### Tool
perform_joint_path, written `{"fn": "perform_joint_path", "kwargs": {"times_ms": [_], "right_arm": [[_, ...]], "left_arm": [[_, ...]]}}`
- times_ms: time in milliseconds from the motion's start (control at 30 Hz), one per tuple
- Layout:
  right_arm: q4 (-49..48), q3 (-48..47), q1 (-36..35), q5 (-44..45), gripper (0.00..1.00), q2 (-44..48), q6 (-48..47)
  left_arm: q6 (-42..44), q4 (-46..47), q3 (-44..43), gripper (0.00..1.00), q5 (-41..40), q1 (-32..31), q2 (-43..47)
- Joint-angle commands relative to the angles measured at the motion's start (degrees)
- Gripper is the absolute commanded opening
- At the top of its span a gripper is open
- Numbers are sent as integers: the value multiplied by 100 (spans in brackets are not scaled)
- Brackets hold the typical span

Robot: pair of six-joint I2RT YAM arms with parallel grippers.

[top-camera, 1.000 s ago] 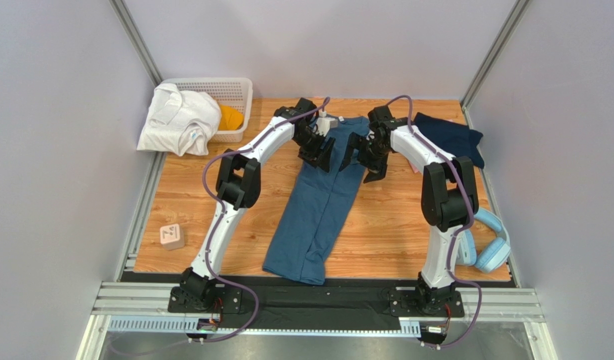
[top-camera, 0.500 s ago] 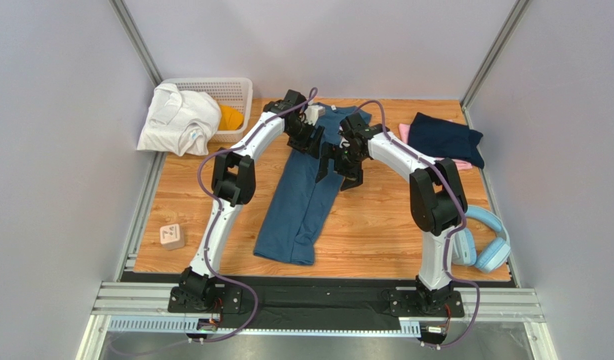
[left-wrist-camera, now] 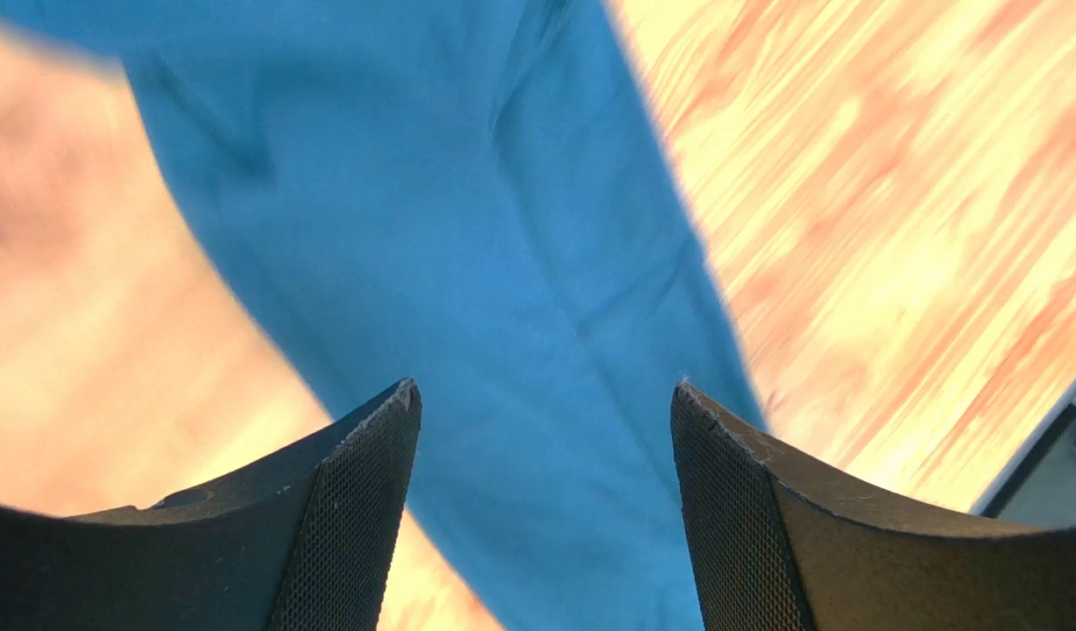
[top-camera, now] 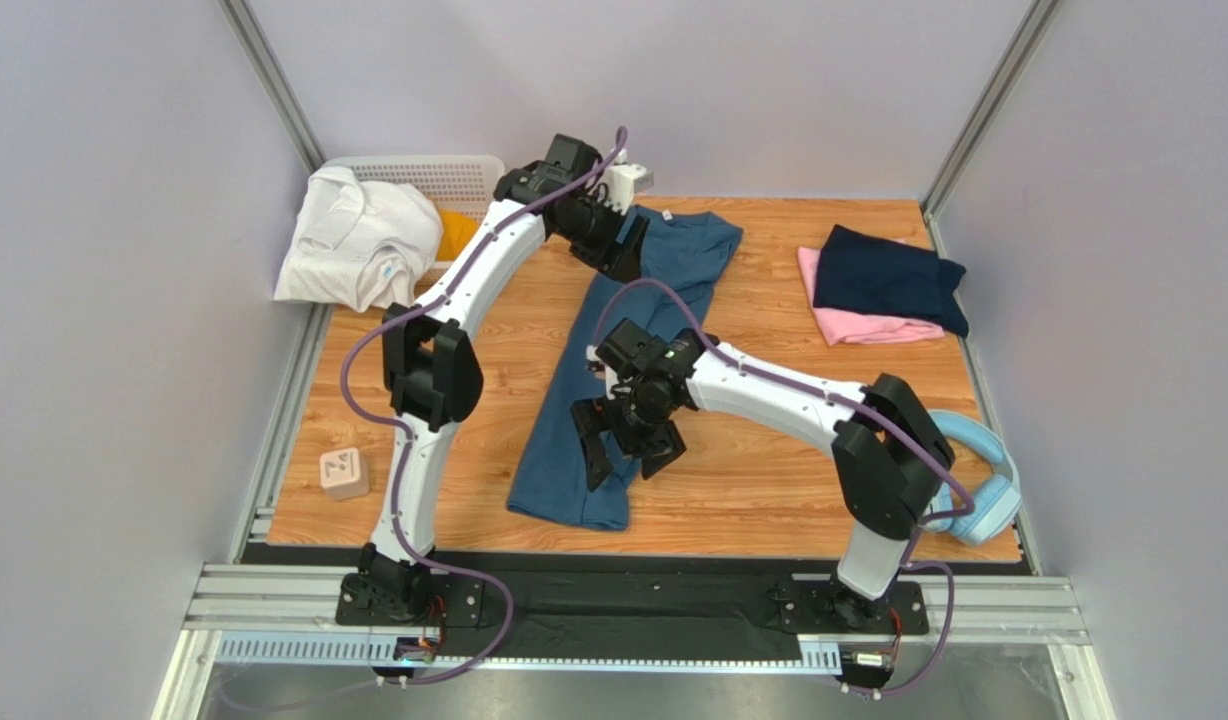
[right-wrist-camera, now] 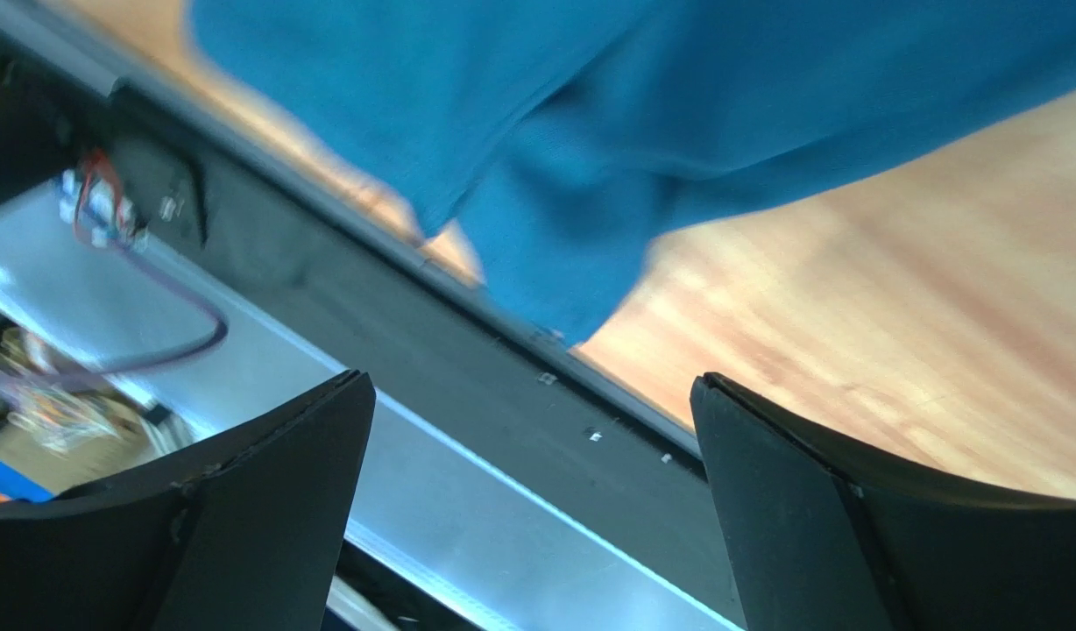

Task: Fold and stack the t-shirts
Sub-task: Rotate the tshirt 75 degrees

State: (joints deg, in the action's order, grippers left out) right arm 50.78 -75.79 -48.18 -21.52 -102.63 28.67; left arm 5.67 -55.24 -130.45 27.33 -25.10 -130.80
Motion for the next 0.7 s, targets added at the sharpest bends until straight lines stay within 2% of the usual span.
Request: {"fn": "perform_joint_path", "kwargs": {"times_ms": [0,67,167,267,467,667], "right_arm": [[71,-137,-480,7,100,560,-309],[133,-164,-647,51,100,534,-335],[151,-155,-797,95,100,472,-379],[125,-243,-947,51,100,349,-493],[107,-611,-1009,-19,100,-37,-783],[212,-1025,-1009,-151,100,-626,-1126]], "left_arm": [[451,-407,-1021,76,334,-433,-795],[566,-759,-1524,76,299,-653,-1330],[471,-778,-1597,77,448,-715,-1675],[338,-821,-1519,77,527,-715,-1817],[373,-857,-789,76,502,-689,-1720],[162,-804,-1042,76,554,-540,-1869]]}}
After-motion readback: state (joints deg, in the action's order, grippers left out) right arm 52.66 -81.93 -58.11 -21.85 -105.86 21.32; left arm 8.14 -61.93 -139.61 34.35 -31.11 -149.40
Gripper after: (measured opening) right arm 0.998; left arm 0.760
